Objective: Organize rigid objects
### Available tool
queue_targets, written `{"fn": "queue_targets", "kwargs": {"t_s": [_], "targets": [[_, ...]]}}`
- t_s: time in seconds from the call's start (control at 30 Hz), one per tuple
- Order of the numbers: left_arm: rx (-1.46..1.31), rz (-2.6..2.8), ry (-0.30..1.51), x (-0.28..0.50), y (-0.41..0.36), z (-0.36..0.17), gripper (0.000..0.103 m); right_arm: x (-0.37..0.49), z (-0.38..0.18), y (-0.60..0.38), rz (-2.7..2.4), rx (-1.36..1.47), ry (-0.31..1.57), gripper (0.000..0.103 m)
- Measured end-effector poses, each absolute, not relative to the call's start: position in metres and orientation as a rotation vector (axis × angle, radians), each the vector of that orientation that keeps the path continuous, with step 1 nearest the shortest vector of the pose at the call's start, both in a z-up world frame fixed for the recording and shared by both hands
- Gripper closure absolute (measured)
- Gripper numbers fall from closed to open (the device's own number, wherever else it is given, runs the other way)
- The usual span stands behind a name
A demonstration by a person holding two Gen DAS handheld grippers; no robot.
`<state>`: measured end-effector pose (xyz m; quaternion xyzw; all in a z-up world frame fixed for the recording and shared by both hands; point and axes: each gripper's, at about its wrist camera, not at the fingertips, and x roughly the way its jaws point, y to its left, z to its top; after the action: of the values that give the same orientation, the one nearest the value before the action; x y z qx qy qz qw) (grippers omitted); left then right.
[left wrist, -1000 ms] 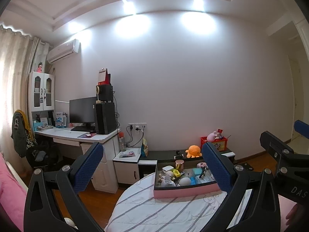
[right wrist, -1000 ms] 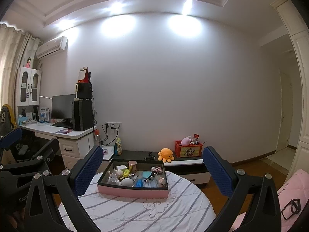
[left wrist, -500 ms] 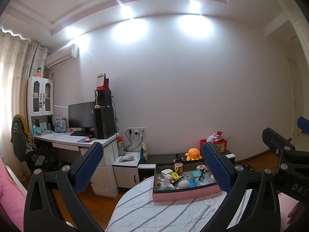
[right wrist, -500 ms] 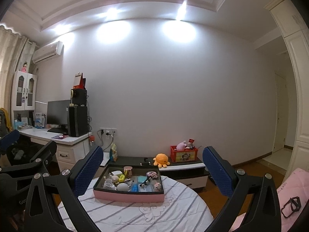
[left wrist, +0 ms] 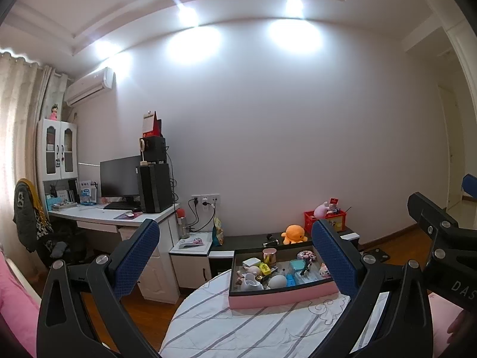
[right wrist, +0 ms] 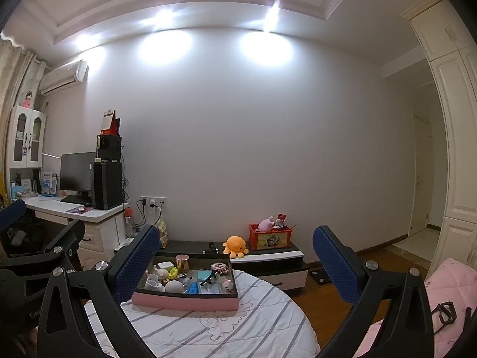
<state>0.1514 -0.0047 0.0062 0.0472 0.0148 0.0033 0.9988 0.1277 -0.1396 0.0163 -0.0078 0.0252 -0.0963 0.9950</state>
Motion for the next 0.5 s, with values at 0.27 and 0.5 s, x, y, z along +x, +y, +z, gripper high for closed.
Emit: {"fn": "queue_targets", "kwargs": {"t_s": [0.27, 0.5], "targets": [[0.092, -0.009, 0.037, 0.1529, -0.0062, 0.0051, 0.0, 0.1272, 0.0158, -0.1399, -0.198, -0.017, 0.06, 0.0], [0.101, -0.01, 0.037, 0.1539, -0.0074, 0.005, 0.0, 0.1276, 0.015, -0.1402, -0.201, -0.014, 0.064, 0.0]]}}
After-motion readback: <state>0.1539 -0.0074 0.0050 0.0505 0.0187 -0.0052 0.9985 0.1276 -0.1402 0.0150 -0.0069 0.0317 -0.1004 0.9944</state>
